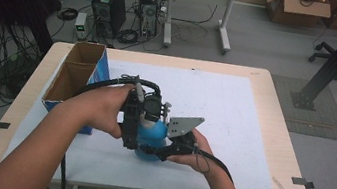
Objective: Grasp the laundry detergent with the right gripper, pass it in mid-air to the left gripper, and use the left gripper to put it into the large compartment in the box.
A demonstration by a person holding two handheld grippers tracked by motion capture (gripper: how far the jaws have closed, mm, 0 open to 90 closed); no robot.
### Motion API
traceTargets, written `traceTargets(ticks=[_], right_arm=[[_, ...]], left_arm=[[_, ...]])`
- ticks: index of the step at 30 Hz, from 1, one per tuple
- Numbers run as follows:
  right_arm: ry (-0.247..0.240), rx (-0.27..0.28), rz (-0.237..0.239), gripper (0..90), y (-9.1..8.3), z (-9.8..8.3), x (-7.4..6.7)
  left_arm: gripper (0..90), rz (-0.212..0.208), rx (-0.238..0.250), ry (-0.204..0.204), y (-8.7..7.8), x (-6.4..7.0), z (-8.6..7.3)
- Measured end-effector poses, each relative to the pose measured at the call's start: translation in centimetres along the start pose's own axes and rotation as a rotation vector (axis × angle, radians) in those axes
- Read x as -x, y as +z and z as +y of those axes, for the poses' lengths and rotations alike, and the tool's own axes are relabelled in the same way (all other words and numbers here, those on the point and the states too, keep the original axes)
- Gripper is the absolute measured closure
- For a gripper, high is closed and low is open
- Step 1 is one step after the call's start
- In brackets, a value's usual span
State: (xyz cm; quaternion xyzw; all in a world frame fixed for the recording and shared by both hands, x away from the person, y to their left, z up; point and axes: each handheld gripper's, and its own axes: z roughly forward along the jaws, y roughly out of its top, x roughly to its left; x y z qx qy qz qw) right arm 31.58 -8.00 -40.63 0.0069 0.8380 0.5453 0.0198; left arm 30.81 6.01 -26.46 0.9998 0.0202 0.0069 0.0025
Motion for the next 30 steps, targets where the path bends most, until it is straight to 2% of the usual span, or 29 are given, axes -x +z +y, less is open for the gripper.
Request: traceTargets(ticks=[12,30], right_arm=[[0.001,0.009,0.003,45.4,0.1,0.2,-0.1],[-0.001,0.011,0.000,45.4,0.4,0.2,-0.2]], left_arm=[[0.2,0.007,-0.012,0.009,0.2,0.0,1.0],[0.2,0.016,-0.006,0.012,0.6,0.0,1.5]])
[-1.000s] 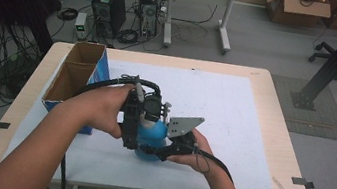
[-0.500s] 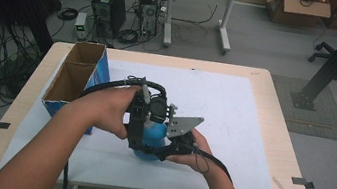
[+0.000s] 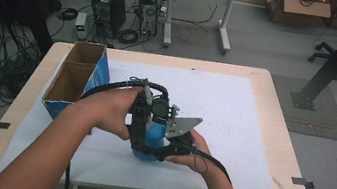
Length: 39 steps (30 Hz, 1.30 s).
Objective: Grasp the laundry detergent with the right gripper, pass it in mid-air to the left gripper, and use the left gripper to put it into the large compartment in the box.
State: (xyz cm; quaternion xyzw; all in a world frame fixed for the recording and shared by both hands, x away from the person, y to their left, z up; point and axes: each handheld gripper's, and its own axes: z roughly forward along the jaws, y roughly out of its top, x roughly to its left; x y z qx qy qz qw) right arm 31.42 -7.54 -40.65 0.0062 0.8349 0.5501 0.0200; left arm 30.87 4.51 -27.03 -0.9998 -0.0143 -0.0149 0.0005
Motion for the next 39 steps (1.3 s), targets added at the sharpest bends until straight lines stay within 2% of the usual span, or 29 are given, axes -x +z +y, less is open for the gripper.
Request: traceTargets(ticks=[8,39], right_arm=[[-0.001,0.007,-0.007,45.3,-0.04,0.06,-0.06],[-0.003,0.017,-0.010,45.3,-0.05,0.10,-0.09]], left_arm=[[0.9,0.007,0.000,-0.004,0.16,-0.01,0.24],[16.9,0.010,-0.008,0.005,0.10,0.01,0.52]])
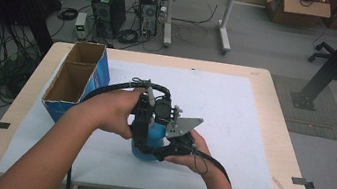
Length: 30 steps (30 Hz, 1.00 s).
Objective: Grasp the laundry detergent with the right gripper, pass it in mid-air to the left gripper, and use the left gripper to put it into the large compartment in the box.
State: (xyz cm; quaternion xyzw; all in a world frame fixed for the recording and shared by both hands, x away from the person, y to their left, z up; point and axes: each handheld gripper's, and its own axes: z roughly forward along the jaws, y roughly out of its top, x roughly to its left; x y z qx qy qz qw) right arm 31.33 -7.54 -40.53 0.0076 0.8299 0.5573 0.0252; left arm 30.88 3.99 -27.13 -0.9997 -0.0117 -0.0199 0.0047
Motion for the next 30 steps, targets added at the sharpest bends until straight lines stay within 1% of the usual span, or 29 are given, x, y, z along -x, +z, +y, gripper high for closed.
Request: traceTargets(ticks=[6,8,9,10,14,24,30], right_arm=[[0.002,0.001,0.002,45.4,0.00,0.01,-0.02],[0.012,0.005,0.006,45.3,0.00,0.02,-0.09],[0.001,0.002,-0.001,45.3,-0.01,0.01,0.00],[0.009,0.005,0.003,45.4,-0.02,0.02,-0.06],[0.012,0.006,0.001,45.3,-0.04,0.01,-0.07],[0.010,0.007,-0.001,45.4,-0.13,0.09,-0.09],[0.011,0.009,0.003,45.4,-0.08,0.08,-0.13]], left_arm=[[20.5,-0.004,0.002,0.000,0.08,-0.01,-0.03],[21.0,-0.004,0.002,0.001,0.09,-0.02,-0.03],[21.3,-0.004,0.002,0.002,0.09,-0.04,-0.03],[21.5,-0.004,0.003,0.001,0.08,-0.05,-0.03],[22.2,-0.001,0.000,0.004,0.11,-0.03,0.00],[27.7,-0.003,0.001,0.009,0.02,-0.03,0.08],[29.3,0.001,-0.002,0.012,0.04,0.00,0.07]])
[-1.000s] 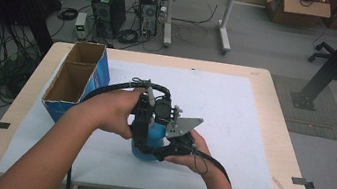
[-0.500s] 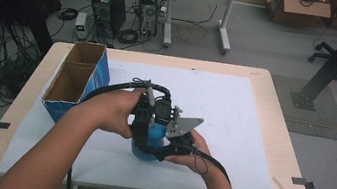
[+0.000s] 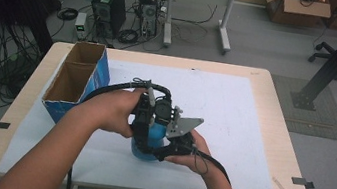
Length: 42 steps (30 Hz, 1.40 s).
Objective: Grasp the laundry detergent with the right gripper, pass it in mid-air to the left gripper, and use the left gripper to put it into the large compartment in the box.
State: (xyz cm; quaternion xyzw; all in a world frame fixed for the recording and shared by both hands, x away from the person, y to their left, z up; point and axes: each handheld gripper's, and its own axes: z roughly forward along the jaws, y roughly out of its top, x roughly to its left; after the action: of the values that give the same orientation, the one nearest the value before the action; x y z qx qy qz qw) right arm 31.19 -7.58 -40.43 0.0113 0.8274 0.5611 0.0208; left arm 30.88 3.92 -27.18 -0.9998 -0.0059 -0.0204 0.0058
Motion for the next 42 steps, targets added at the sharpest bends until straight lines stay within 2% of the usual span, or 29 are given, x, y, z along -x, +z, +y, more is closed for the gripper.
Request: traceTargets(ticks=[13,24,28,42], right_arm=[[-0.001,0.004,0.006,45.4,0.09,0.09,-0.17],[-0.004,0.007,0.007,45.4,0.12,0.31,-0.27],[-0.006,0.002,0.006,45.5,0.22,0.35,-0.32],[-0.009,0.015,0.005,44.3,0.13,0.60,-0.40]], left_arm=[[37.8,0.002,-0.006,0.012,-0.01,0.10,0.03],[38.8,0.022,-0.006,0.024,-0.23,0.39,-0.18],[39.1,0.026,-0.026,0.027,-0.12,0.45,-0.25],[39.3,0.035,-0.039,0.030,-0.70,0.60,-0.13]])
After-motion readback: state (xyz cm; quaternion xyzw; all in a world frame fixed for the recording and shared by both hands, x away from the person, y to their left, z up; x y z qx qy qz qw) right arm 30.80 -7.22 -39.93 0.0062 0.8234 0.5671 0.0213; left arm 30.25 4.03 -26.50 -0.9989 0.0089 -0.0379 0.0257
